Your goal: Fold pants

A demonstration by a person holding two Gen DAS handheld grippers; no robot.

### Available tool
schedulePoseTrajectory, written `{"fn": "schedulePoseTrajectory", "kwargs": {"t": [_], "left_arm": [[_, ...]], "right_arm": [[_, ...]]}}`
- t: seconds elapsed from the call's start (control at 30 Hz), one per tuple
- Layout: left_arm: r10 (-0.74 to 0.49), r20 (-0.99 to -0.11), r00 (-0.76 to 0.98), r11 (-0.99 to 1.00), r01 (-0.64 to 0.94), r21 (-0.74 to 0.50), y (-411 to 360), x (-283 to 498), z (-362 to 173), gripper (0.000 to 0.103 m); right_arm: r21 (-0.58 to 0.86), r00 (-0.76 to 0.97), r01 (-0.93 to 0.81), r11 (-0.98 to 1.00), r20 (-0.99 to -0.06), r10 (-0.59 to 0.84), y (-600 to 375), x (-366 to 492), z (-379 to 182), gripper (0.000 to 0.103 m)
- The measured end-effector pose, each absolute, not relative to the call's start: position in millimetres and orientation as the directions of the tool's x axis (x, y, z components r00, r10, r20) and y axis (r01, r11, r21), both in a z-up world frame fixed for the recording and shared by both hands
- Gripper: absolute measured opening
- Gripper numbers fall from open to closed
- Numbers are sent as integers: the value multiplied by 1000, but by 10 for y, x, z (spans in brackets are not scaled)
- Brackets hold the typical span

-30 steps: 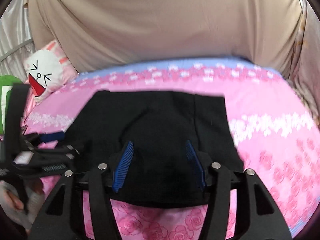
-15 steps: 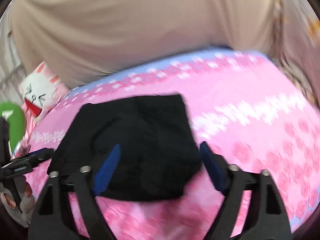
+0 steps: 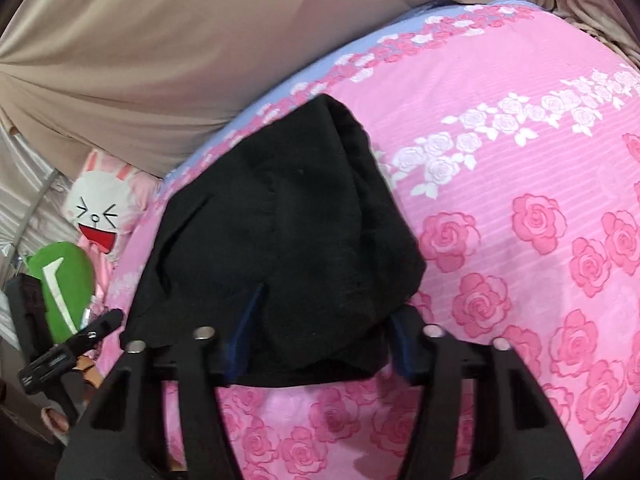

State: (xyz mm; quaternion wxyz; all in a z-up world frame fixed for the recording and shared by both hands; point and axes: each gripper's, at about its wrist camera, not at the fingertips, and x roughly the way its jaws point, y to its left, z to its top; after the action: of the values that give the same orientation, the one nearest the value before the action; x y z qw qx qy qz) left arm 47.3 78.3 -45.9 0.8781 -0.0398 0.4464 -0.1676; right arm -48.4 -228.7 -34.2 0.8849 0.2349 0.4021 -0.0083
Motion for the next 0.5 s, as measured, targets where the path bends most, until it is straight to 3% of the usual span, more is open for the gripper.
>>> {"fn": "schedulePoseTrajectory", "kwargs": {"t": [0.1, 0.23, 0.4, 0.43, 0.47, 0.5], "left_arm": [[-360, -758, 544, 928, 291, -232, 762, 412, -421, 87], [-428, -715, 553, 886, 415, -209, 465, 258, -249, 87], [-481, -714, 508, 815, 560, -150, -118, 108, -209, 88], [-493, -717, 493, 798, 585, -145, -232, 79, -233, 88], [-497, -722, 482, 789, 598, -143, -300, 71, -254, 88], [-498, -728, 471, 780, 609, -139, -389, 67, -278, 88]], "right_arm": [[329, 684, 186, 926, -720, 118, -2179, -471, -217, 44], [248, 676, 214, 945, -736, 40, -2160, -500, -87, 64], [247, 674, 219, 944, -738, 36, -2228, -731, 40, 65], [256, 670, 196, 947, -740, 62, -2214, -756, 36, 61], [251, 659, 175, 952, -748, 76, -2189, -747, 15, 44], [239, 645, 156, 958, -760, 84, -2152, -705, -20, 36]]}}
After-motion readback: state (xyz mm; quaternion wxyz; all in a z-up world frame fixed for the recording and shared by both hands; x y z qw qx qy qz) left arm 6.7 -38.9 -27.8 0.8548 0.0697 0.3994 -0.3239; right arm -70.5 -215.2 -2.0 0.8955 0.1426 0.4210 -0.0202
